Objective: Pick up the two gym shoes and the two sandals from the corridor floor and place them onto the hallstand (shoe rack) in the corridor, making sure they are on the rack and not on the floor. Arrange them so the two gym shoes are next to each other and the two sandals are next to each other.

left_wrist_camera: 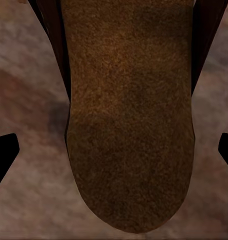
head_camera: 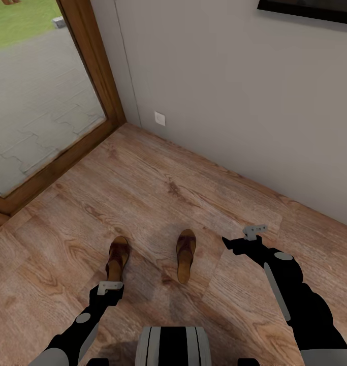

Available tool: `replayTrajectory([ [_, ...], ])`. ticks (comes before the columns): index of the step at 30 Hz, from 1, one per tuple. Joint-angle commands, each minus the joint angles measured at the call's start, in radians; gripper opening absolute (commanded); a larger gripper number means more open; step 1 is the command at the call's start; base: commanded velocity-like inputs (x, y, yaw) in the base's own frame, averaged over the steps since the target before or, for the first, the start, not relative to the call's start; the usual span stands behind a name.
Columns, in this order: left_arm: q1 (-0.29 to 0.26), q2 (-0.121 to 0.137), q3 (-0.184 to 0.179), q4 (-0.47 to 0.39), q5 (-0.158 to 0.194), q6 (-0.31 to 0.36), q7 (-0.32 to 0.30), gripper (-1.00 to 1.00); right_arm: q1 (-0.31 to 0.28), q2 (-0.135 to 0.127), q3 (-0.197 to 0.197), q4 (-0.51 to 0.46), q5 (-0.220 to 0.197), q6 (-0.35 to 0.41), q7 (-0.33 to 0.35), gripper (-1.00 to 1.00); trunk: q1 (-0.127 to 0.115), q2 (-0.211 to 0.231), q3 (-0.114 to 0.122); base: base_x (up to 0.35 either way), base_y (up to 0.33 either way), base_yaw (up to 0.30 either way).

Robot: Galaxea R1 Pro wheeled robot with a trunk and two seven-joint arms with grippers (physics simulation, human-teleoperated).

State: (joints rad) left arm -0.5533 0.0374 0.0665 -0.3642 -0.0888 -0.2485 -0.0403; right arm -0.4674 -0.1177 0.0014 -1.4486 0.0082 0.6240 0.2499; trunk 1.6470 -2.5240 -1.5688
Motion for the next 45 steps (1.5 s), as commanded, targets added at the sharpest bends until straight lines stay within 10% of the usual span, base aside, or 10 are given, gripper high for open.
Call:
replayTrajectory([
  [1, 0.0, -0.001, 0.007, 0.001, -0.009, -0.003, -0.004, 1.0, 0.0, 0.0, 0.0, -0.001, 0.001, 0.005, 0.003, 1.0, 0.0, 0.0, -0.005, 0.0, 0.0, 0.0],
  [30, 0.0, 0.001, 0.009, 0.002, -0.008, -0.005, -0.004, 1.0, 0.0, 0.0, 0.0, -0.001, 0.001, 0.005, 0.003, 1.0, 0.002, -0.001, -0.033, 0.029, 0.0, 0.0],
  [31, 0.0, 0.001, 0.009, 0.002, -0.008, -0.005, -0.004, -1.0, 0.0, 0.0, 0.0, -0.001, 0.001, 0.005, 0.003, 1.0, 0.002, -0.001, -0.033, 0.009, 0.0, 0.0],
  [45, 0.0, 0.001, 0.01, 0.002, 0.0, -0.005, -0.003, -1.0, 0.0, 0.0, 0.0, -0.001, 0.001, 0.005, 0.003, 1.0, 0.002, -0.001, -0.033, 0.001, 0.0, 0.0],
])
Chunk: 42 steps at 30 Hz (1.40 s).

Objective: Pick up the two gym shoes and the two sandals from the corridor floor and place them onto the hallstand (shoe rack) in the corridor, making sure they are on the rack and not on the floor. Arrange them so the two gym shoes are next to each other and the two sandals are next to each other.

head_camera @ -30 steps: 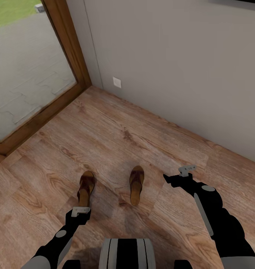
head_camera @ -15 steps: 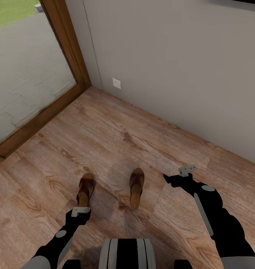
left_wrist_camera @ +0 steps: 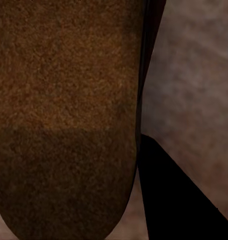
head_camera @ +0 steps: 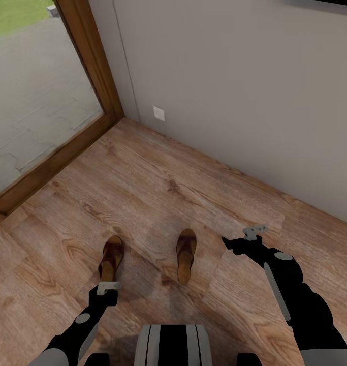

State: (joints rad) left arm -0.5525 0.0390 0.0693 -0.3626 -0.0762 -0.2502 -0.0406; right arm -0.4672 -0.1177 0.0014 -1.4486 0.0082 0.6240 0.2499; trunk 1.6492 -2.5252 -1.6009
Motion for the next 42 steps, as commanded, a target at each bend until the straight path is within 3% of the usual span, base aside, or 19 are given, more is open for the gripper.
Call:
replayTrajectory([
  [1, 0.0, -0.001, 0.007, 0.001, -0.013, -0.003, -0.003, -1.0, -0.001, 0.0, 0.0, -0.001, 0.001, 0.005, 0.003, 1.0, 0.0, 0.0, 0.0, 0.0, 0.0, 0.0],
  [11, 0.001, -0.001, 0.007, -0.003, -0.014, -0.003, -0.004, -1.0, -0.001, 0.0, 0.0, -0.001, 0.001, 0.005, 0.003, 1.0, 0.0, 0.0, 0.0, 0.0, 0.0, 0.0],
  [39, 0.0, 0.006, 0.008, -0.012, -0.018, -0.001, -0.003, -1.0, 0.003, -0.006, 0.003, 0.008, 0.011, -0.003, 0.003, 1.0, -0.013, 0.006, 0.11, 0.0, 0.0, -0.008],
  [40, 0.0, 0.014, 0.01, -0.012, -0.016, 0.002, -0.003, -1.0, 0.026, -0.005, 0.003, 0.003, 0.041, -0.003, 0.002, 1.0, -0.013, 0.007, 0.115, 0.0, 0.0, -0.002],
  [42, 0.0, 0.012, 0.011, -0.012, -0.016, 0.004, -0.003, -1.0, 0.038, -0.005, 0.002, 0.002, 0.056, -0.003, 0.002, 1.0, -0.014, 0.007, 0.126, 0.0, 0.0, -0.001],
])
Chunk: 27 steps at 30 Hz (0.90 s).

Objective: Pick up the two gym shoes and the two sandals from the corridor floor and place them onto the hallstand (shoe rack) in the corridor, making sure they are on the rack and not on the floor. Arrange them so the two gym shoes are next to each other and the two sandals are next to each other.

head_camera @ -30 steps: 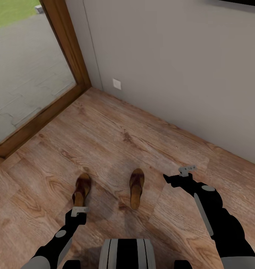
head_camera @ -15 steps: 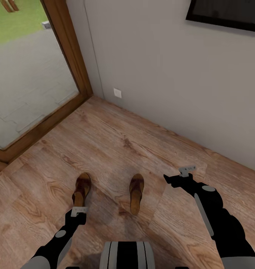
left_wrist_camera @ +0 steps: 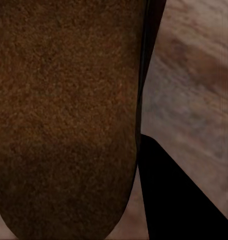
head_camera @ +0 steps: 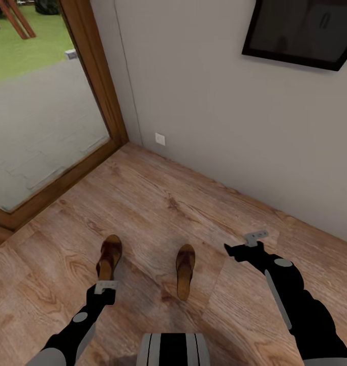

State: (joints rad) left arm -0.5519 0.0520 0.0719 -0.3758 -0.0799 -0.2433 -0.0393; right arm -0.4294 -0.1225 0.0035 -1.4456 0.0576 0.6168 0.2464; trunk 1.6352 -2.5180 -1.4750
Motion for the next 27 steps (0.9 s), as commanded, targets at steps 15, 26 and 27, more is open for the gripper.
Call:
replayTrajectory([
  [15, 0.0, -0.001, 0.006, 0.004, -0.021, 0.009, -0.006, -1.0, 0.11, 0.008, -0.001, -0.002, 0.048, -0.126, -0.126, 1.0, -0.007, 0.003, 0.081, 0.0, 0.0, 0.0],
  [26, 0.009, 0.005, 0.002, 0.0, -0.024, 0.011, -0.006, -1.0, 0.124, 0.058, -0.008, 0.018, 0.047, -0.189, -0.208, 1.0, -0.012, 0.006, 0.141, 0.0, 0.0, 0.0],
  [27, 0.01, 0.005, 0.004, -0.001, -0.024, 0.013, -0.006, -1.0, 0.131, 0.063, -0.008, 0.028, 0.047, -0.198, -0.215, 1.0, -0.012, 0.006, 0.147, 0.0, 0.0, 0.0],
])
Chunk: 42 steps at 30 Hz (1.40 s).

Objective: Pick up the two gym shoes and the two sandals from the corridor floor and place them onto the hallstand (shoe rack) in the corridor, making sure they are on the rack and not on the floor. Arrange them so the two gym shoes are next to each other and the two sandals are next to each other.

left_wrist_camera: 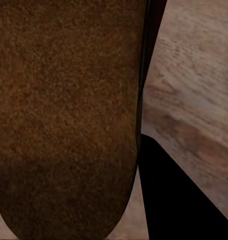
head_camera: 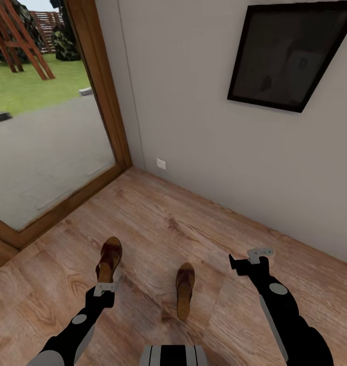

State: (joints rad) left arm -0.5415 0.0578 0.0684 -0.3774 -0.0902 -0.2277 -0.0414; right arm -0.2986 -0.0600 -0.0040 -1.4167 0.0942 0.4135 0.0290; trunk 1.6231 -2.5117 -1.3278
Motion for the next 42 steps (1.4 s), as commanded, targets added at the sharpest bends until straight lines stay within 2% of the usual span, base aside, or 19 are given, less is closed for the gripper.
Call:
replayTrajectory([
  [1, 0.0, -0.001, 0.008, 0.0, -0.013, -0.003, -0.004, -1.0, 0.004, 0.003, 0.0, 0.002, 0.01, 0.0, 0.0, 1.0, -0.001, 0.0, 0.005, 0.0, 0.0, 0.0],
  [5, 0.001, -0.002, 0.01, -0.001, -0.012, -0.001, -0.004, -1.0, 0.024, 0.027, 0.0, 0.01, 0.011, -0.049, -0.01, 1.0, -0.002, 0.001, 0.027, 0.0, 0.0, 0.0],
  [8, 0.004, -0.001, 0.011, 0.001, -0.008, -0.007, -0.002, -1.0, 0.062, 0.048, -0.002, 0.013, 0.014, -0.122, -0.025, 1.0, -0.004, 0.002, 0.043, 0.0, 0.0, 0.0],
  [13, 0.036, 0.0, 0.018, -0.003, -0.002, -0.018, 0.005, -1.0, 0.126, 0.054, -0.003, 0.016, 0.015, -0.201, -0.067, 1.0, -0.006, 0.003, 0.071, 0.0, 0.0, 0.0],
  [16, 0.051, 0.006, 0.038, -0.041, -0.001, -0.019, 0.009, -1.0, 0.18, 0.055, -0.004, 0.033, 0.013, -0.278, -0.1, 1.0, -0.007, 0.004, 0.087, 0.0, 0.0, 0.0],
  [19, 0.054, 0.012, 0.051, -0.055, -0.001, -0.019, 0.006, -1.0, 0.211, 0.055, -0.004, 0.106, 0.012, -0.352, -0.108, 1.0, -0.009, 0.004, 0.103, 0.0, 0.0, 0.0],
  [20, 0.055, 0.015, 0.053, -0.053, 0.001, -0.019, 0.003, -1.0, 0.217, 0.055, -0.004, 0.155, 0.013, -0.398, -0.109, 1.0, -0.009, 0.004, 0.109, 0.0, 0.0, 0.0],
  [22, 0.055, 0.015, 0.054, -0.05, 0.002, -0.019, 0.0, -1.0, 0.22, 0.055, -0.004, 0.213, 0.013, -0.444, -0.11, 1.0, -0.01, 0.005, 0.12, 0.0, 0.0, 0.0],
  [23, 0.055, 0.016, 0.054, -0.05, 0.003, -0.02, -0.002, -1.0, 0.222, 0.055, -0.004, 0.274, 0.013, -0.492, -0.11, 1.0, -0.01, 0.005, 0.125, 0.0, 0.0, 0.0],
  [24, 0.055, 0.016, 0.053, -0.051, 0.003, -0.02, -0.002, -1.0, 0.222, 0.055, -0.005, 0.292, 0.013, -0.51, -0.11, 1.0, -0.011, 0.005, 0.131, 0.0, 0.0, 0.0],
  [26, 0.055, 0.016, 0.053, -0.049, 0.003, -0.021, -0.012, -1.0, 0.223, 0.05, -0.005, 0.374, 0.014, -0.607, -0.108, 1.0, -0.012, 0.006, 0.142, 0.0, 0.0, 0.0],
  [27, 0.055, 0.016, 0.052, -0.047, 0.002, -0.021, -0.021, -1.0, 0.223, 0.049, -0.005, 0.394, 0.014, -0.627, -0.108, 1.0, -0.012, 0.006, 0.147, 0.0, 0.0, 0.0],
  [33, 0.055, 0.016, 0.052, -0.045, 0.002, -0.021, -0.057, -1.0, 0.223, 0.046, -0.006, 0.44, 0.015, -0.659, -0.107, 1.0, -0.015, 0.008, 0.18, 0.0, 0.0, 0.0],
  [38, 0.055, 0.016, 0.053, -0.046, 0.001, -0.022, -0.058, -1.0, 0.223, 0.045, -0.006, 0.457, 0.017, -0.664, -0.108, 1.0, -0.017, 0.009, 0.207, 0.0, 0.0, 0.0],
  [42, 0.056, 0.016, 0.054, -0.051, 0.001, -0.022, -0.058, -1.0, 0.223, 0.045, -0.007, 0.488, 0.015, -0.667, -0.111, 1.0, -0.017, 0.009, 0.214, 0.0, 0.0, 0.0],
])
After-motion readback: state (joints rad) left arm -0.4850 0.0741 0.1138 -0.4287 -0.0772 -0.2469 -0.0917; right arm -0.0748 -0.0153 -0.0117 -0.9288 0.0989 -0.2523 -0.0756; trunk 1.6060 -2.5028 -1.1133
